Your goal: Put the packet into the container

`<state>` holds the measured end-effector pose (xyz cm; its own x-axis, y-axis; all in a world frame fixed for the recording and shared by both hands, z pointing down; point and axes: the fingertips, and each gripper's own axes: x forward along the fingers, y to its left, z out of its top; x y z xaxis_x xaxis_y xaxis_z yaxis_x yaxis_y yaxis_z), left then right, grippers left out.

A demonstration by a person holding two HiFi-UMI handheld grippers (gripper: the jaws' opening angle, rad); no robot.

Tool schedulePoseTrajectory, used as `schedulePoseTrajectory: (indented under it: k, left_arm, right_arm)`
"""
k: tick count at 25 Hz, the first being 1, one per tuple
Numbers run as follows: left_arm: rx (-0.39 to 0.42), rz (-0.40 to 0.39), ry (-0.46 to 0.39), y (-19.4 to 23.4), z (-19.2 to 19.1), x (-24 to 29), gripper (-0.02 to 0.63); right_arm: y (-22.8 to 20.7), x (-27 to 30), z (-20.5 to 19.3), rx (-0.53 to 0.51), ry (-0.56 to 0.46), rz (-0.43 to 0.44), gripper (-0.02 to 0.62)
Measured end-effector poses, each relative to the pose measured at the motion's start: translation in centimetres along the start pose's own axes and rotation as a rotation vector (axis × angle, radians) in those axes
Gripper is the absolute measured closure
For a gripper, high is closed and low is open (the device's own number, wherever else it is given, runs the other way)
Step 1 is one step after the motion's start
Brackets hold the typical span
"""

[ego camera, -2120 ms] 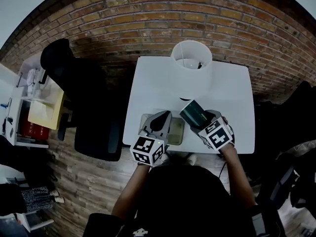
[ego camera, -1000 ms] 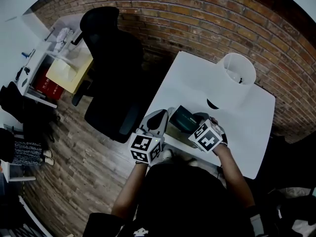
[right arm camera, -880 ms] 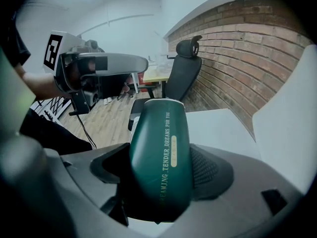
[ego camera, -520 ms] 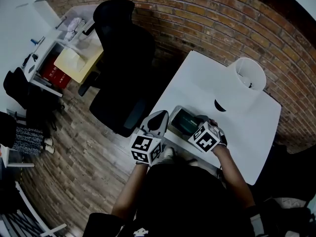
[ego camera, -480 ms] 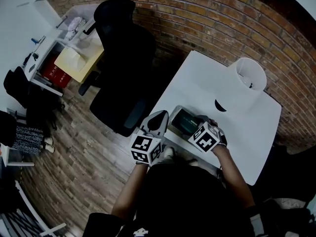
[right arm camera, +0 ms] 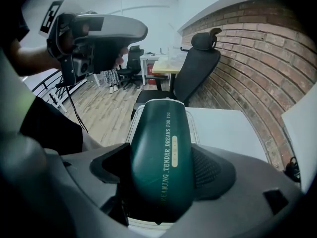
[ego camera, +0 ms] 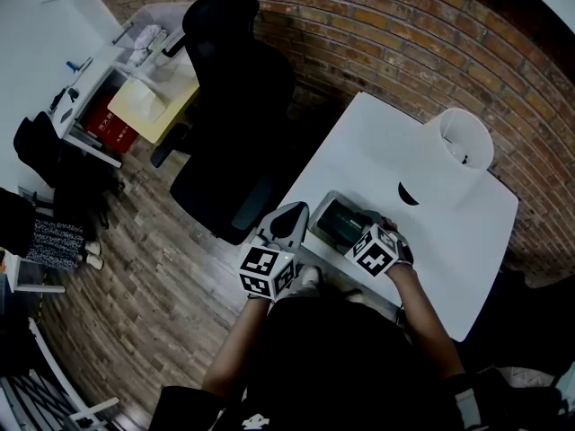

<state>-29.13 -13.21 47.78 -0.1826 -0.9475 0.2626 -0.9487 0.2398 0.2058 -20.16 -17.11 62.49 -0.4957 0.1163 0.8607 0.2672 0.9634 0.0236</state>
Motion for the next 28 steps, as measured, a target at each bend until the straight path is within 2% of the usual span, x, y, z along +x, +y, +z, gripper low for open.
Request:
schedulePoseTrajectory:
  k: [8,13,25,26,28]
  left_arm:
    - [0.017,0.000,0.018,0.0,-0.5,0.0,0.601]
    - [0.017,0.001,0.015,0.1,-0.5,-0.1,0.601]
    - [0.012,-0.018,0.016,-0.4,-0.7,0.3,0.601]
    - [0.012,-0.019,0.016,-0.5,-0.7,0.3,0.601]
    - [0.017,-0.019,0.016,-0.5,-0.9,0.5,0.601]
  right_arm:
    - [-0.2,1.2,-0.3,0.014,0.013,0.013,0.218]
    - [-0.2,1.2,0.5,0.009,-0.059,-0.002,0.166]
    - [-0.9,-0.5,1.5,0.007,-0.126,-0.031,0.167]
    - [-1.0,-0.8,1.7,0.006,-0.138,-0.039,0.171]
    - [-1.3,-1.5,2.2,-0.001,-0.170,-0.068,0.278]
